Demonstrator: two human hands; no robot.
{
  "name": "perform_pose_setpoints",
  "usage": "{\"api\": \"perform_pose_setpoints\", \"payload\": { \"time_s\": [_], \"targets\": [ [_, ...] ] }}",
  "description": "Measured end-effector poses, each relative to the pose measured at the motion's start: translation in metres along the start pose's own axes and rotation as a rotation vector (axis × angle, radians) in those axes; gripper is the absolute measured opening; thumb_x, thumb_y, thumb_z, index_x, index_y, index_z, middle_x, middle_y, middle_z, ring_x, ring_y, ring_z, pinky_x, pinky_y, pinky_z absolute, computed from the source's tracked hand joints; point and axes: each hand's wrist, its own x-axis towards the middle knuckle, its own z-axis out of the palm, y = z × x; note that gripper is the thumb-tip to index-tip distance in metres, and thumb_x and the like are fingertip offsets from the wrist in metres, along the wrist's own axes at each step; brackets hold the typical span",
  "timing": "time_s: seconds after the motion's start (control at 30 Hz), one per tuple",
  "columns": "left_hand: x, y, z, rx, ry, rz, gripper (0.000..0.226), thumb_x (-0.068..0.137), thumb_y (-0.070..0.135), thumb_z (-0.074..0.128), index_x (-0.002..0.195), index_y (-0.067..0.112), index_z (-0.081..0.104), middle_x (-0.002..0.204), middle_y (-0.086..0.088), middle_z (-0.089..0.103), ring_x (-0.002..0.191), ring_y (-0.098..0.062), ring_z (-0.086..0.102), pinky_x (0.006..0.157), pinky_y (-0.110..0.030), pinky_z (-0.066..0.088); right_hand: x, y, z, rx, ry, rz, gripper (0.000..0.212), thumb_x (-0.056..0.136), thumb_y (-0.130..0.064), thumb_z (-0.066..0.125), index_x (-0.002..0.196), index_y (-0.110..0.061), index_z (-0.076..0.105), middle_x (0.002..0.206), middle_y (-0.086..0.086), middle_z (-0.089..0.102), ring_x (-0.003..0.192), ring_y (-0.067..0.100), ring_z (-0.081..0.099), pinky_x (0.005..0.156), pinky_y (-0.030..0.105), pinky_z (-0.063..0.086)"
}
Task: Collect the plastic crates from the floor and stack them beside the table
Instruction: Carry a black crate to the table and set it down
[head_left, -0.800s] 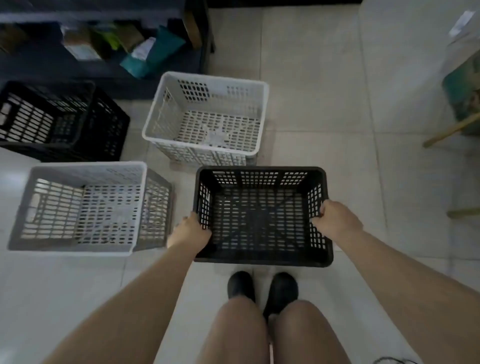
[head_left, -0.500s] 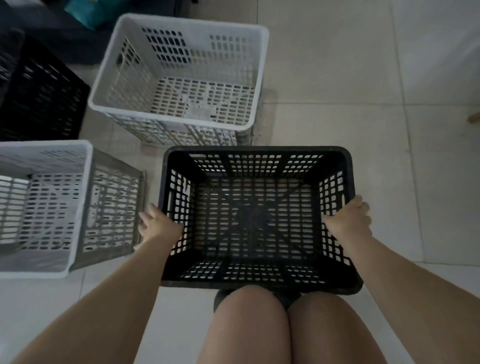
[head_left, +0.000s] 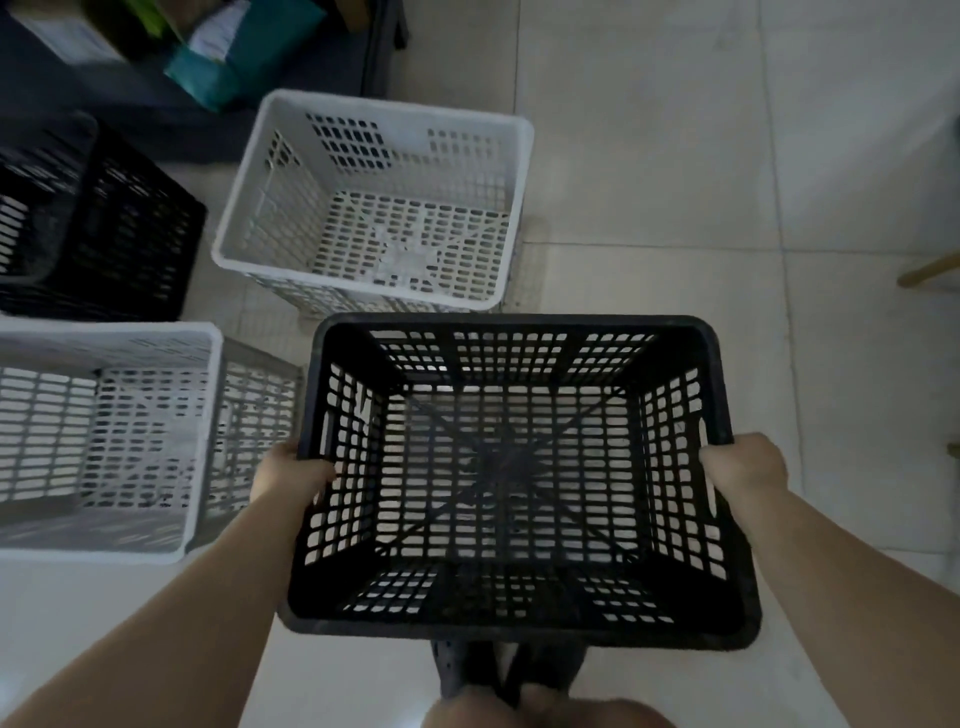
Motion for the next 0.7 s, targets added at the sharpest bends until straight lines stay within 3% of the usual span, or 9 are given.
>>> {"api": "perform_pose_setpoints", "payload": {
  "time_s": [0.1,0.17,0.23,0.33,0.4,0.53,0.7],
  "targets": [
    [-0.065,0.025,-0.059,-0.005,-0.015,-0.003,0.052,0.076,0.002,0.066,0.127,0.002,0.057,0.112,-0.024,0.066,0.093,-0.034,0.064,0.088,-0.038,0.052,-0.056,-0.027,-0.073,-0.035,-0.058,0.013,0.033,0.085,-0.012,0.061,0.111,0.007,0.060,0.097,0.022,0.062,0.075,0.026,0.053,0.048,0.022,0.036],
    [-0.117,0.041,-0.098,-0.026,-0.019,0.013,0.047,0.082,0.007,0.065,0.128,0.002,0.056,0.112,-0.024,0.064,0.089,-0.030,0.059,0.082,-0.034,0.048,-0.096,-0.042,-0.128,-0.077,-0.068,-0.022,0.036,0.084,-0.014,0.062,0.112,0.008,0.058,0.089,0.017,0.059,0.075,0.027,0.054,0.054,0.025,0.041],
    [-0.161,0.060,-0.132,-0.058,0.004,0.044,0.047,0.083,0.016,0.064,0.128,0.004,0.057,0.114,-0.021,0.065,0.097,-0.034,0.061,0.092,-0.040,0.051,-0.128,-0.061,-0.177,-0.077,-0.072,-0.075,0.037,0.082,-0.014,0.061,0.112,0.008,0.059,0.086,0.015,0.059,0.073,0.027,0.054,0.061,0.027,0.043],
    [-0.219,0.082,-0.169,-0.106,0.039,0.048,0.047,0.084,0.027,0.063,0.124,0.003,0.057,0.111,-0.018,0.065,0.102,-0.035,0.062,0.089,-0.038,0.050,-0.166,-0.080,-0.237,-0.032,-0.040,-0.146,0.042,0.082,-0.016,0.061,0.117,0.007,0.057,0.111,0.022,0.064,0.093,0.034,0.062,0.078,0.031,0.049],
    [-0.251,0.097,-0.186,-0.177,0.011,0.039,0.048,0.083,0.030,0.062,0.121,0.001,0.057,0.102,-0.016,0.063,0.099,-0.035,0.062,0.086,-0.038,0.050,-0.181,-0.094,-0.268,0.026,-0.035,-0.173,0.043,0.081,-0.015,0.060,0.119,0.006,0.057,0.117,0.022,0.063,0.103,0.037,0.062,0.087,0.034,0.051],
    [-0.273,0.125,-0.204,-0.232,-0.007,0.049,0.052,0.077,0.036,0.063,0.116,0.002,0.061,0.104,-0.016,0.066,0.100,-0.038,0.064,0.093,-0.049,0.053,-0.189,-0.122,-0.313,0.098,-0.008,-0.221,0.046,0.082,-0.019,0.062,0.121,0.005,0.056,0.121,0.022,0.062,0.109,0.038,0.060,0.095,0.037,0.050],
    [-0.270,0.189,-0.198,-0.276,-0.050,0.052,0.035,0.081,0.027,0.066,0.104,0.002,0.059,0.096,-0.017,0.062,0.101,-0.037,0.064,0.093,-0.046,0.052,-0.159,-0.174,-0.344,0.133,-0.012,-0.207,0.056,0.081,-0.029,0.064,0.125,0.004,0.056,0.124,0.022,0.062,0.112,0.038,0.060,0.099,0.041,0.048]
  ]
}}
